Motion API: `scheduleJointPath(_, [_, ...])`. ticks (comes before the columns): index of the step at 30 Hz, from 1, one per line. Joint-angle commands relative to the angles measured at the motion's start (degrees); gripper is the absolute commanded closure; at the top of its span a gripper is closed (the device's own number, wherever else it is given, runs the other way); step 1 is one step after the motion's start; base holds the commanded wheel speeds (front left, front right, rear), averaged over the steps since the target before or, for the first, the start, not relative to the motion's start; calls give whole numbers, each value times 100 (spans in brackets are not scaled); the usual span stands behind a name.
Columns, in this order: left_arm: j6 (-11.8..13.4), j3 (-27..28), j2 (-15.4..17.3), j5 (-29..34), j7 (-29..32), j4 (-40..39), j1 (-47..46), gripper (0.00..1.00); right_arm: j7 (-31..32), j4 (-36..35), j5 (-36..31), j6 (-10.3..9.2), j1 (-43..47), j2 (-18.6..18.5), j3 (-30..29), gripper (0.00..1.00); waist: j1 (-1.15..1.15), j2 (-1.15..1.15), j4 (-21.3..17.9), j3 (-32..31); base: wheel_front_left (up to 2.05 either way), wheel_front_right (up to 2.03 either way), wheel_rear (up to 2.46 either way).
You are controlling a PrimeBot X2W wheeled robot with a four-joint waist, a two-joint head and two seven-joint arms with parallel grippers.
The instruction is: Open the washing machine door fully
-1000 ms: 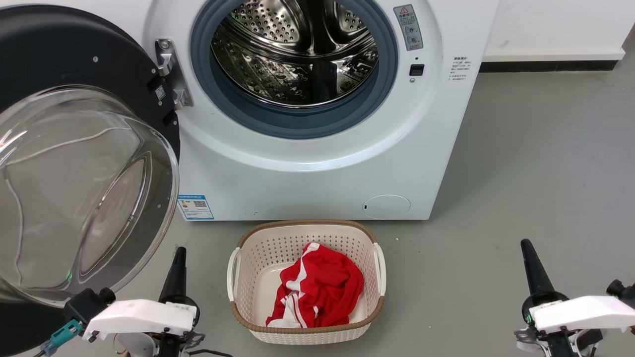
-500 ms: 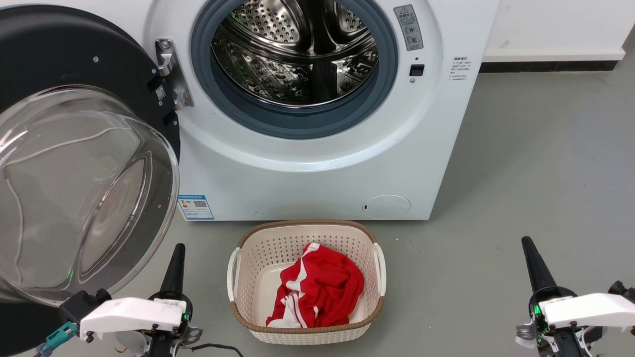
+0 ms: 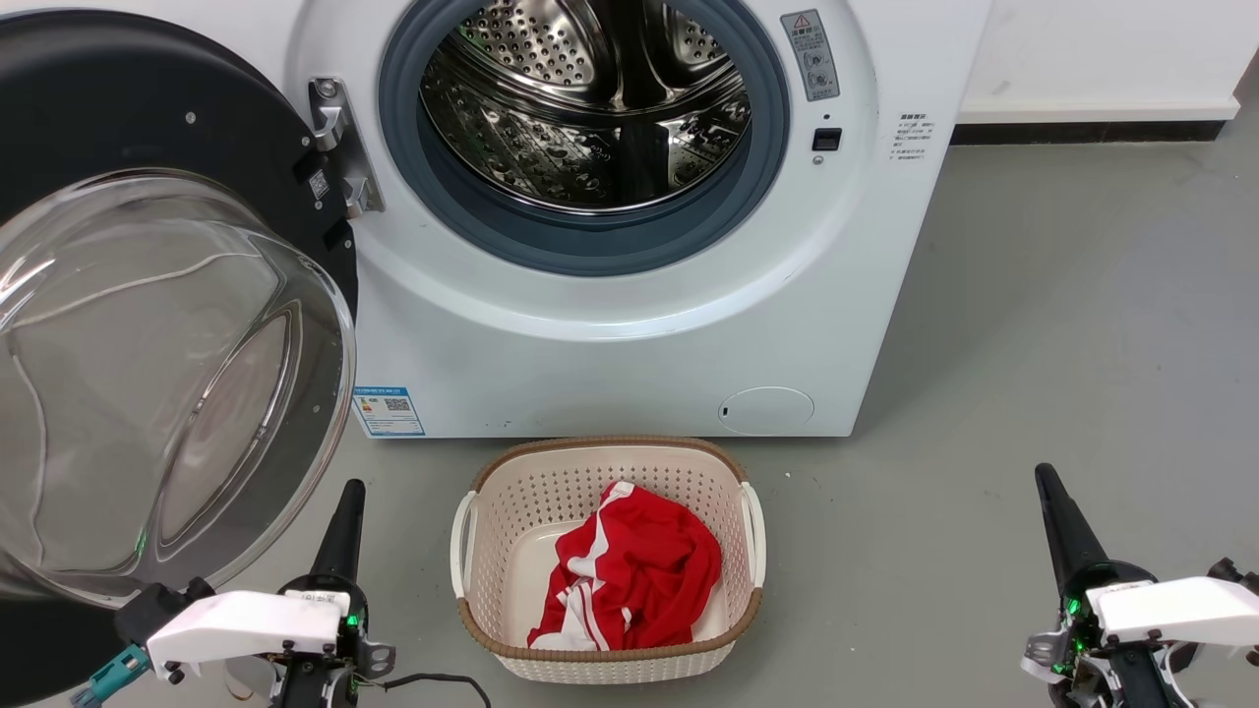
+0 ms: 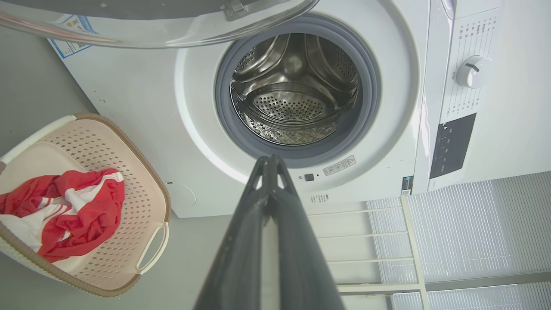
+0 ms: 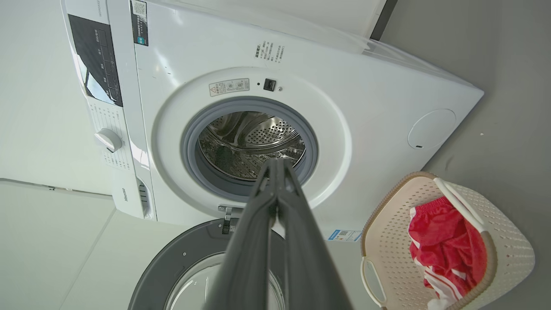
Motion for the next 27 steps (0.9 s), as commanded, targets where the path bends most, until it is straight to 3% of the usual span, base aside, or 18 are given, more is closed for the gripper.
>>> scheduleJointPath(1, [-39,34,1,-112,38,-10,-114,100,32,-11,125,-1,-154,-22,-14,100,-1,0,1,0,0,0,0])
scheduleJointPath(27, [-140,166,-13,-1281,328,30,-133,100,314,95,1282,-2,-245,-1,-109,100,-1,0,8,-6,0,0,0])
